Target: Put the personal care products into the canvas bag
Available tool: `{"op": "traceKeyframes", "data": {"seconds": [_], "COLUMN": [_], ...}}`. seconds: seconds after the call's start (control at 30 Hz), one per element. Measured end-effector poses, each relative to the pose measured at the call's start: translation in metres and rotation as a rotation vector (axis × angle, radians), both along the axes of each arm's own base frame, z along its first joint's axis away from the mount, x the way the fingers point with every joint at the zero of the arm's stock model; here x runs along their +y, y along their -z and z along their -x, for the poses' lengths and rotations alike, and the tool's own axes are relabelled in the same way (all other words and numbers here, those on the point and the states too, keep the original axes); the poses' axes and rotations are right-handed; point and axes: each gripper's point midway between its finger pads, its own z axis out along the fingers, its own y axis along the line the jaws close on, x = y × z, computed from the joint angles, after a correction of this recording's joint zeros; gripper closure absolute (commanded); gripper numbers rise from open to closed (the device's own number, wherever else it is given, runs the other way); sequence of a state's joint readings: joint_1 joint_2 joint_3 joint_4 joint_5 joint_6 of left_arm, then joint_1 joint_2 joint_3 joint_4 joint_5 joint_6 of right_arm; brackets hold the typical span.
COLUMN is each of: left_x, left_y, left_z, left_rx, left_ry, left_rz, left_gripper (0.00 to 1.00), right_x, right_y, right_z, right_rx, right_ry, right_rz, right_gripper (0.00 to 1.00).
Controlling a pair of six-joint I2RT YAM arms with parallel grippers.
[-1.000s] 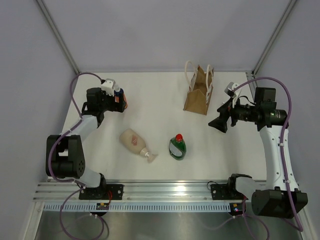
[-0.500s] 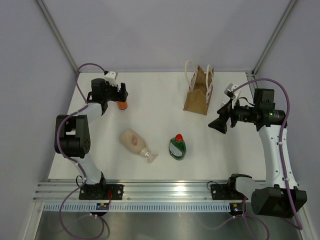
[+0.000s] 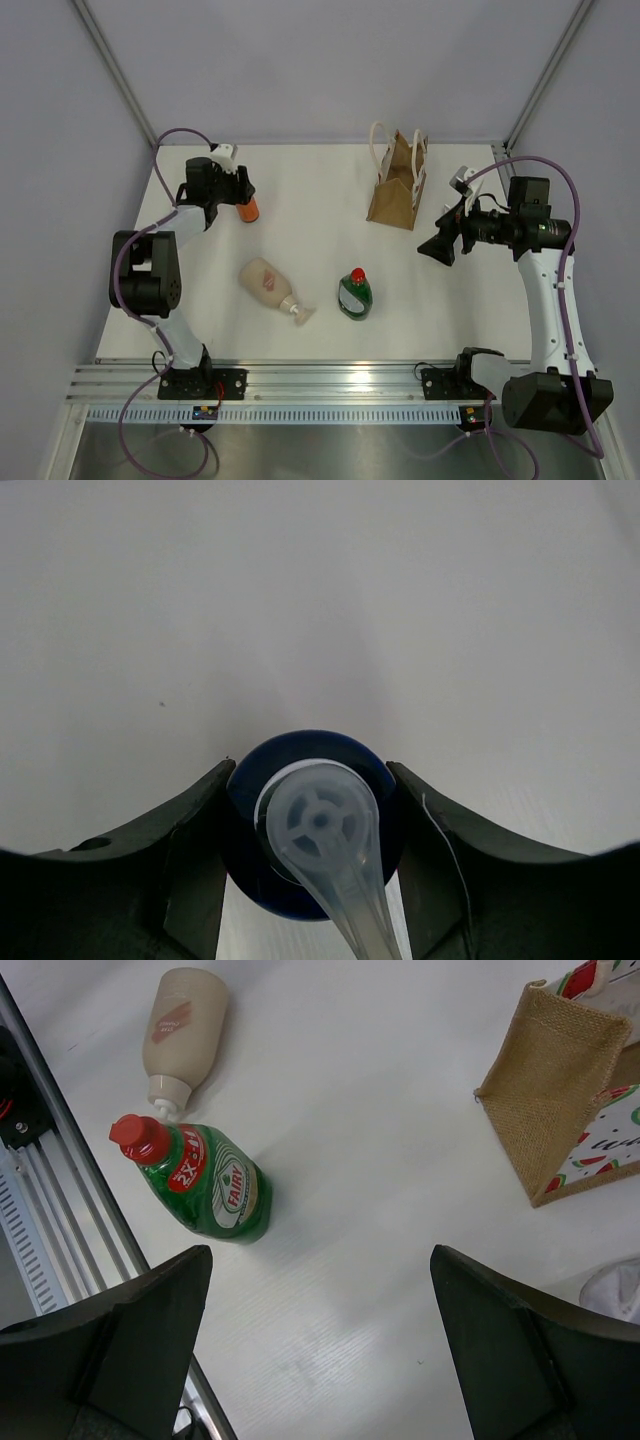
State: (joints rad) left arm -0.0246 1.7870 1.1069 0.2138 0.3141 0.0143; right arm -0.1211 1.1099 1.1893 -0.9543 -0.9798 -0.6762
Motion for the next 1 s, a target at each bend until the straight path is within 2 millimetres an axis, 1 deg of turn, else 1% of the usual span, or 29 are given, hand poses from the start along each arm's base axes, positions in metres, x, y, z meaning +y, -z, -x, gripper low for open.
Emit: {"op": "traceKeyframes", "data": {"seconds": [0.07, 0.13, 0.2, 0.3, 0.37, 0.43, 0.53, 0.6, 0.67, 0.77, 0.8, 0.83, 0.9, 0.93, 1.0], "left_x": [-0.009, -0.024, -0.047, -0.086, -0.118, -0.147, -0.187, -0.213, -0.236, -0.265, -0.275, -0.284, -0.3, -0.308, -0.323], "left_y": [-0.002, -0.009, -0.022, -0.049, -0.076, -0.11, -0.166, -0.206, -0.246, -0.291, -0.304, -0.312, -0.32, -0.321, -0.316], "left_z": [0.007, 0.014, 0.022, 0.035, 0.039, 0.04, 0.044, 0.051, 0.057, 0.06, 0.059, 0.057, 0.049, 0.043, 0.027], "left_rx": [0.023, 0.038, 0.036, 0.026, 0.01, -0.024, -0.103, -0.158, -0.223, -0.311, -0.342, -0.363, -0.391, -0.404, -0.416], "left_ry": [0.01, 0.03, 0.062, 0.126, 0.173, 0.216, 0.282, 0.331, 0.377, 0.431, 0.447, 0.457, 0.472, 0.476, 0.472], "left_rz": [0.02, 0.047, 0.086, 0.147, 0.194, 0.24, 0.317, 0.369, 0.415, 0.465, 0.479, 0.491, 0.51, 0.516, 0.519], "left_gripper": [1.0, 1.0, 1.0, 1.0, 1.0, 1.0, 1.0, 1.0, 1.0, 1.0, 1.0, 1.0, 1.0, 1.0, 1.0], "right_x": [0.0, -0.002, -0.005, -0.012, -0.017, -0.023, -0.032, -0.037, -0.042, -0.045, -0.045, -0.045, -0.045, -0.045, -0.044], "right_y": [-0.001, -0.003, -0.008, -0.014, -0.017, -0.018, -0.02, -0.021, -0.023, -0.025, -0.026, -0.027, -0.027, -0.028, -0.028], "right_z": [0.001, 0.002, 0.001, 0.0, -0.001, -0.004, -0.008, -0.011, -0.013, -0.015, -0.015, -0.015, -0.015, -0.015, -0.015], "right_rx": [0.001, -0.001, -0.007, -0.017, -0.017, -0.007, 0.005, 0.011, 0.009, 0.008, 0.005, 0.004, 0.008, 0.008, 0.011], "right_ry": [0.007, 0.018, 0.05, 0.108, 0.144, 0.188, 0.244, 0.275, 0.301, 0.319, 0.323, 0.325, 0.328, 0.329, 0.332], "right_rz": [-0.001, -0.005, -0.007, -0.01, -0.013, -0.022, -0.033, -0.043, -0.05, -0.058, -0.061, -0.063, -0.067, -0.069, -0.073], "right_gripper": [0.0, 0.01, 0.01, 0.0, 0.0, 0.01, 0.0, 0.0, 0.01, 0.01, 0.0, 0.0, 0.0, 0.01, 0.01]}}
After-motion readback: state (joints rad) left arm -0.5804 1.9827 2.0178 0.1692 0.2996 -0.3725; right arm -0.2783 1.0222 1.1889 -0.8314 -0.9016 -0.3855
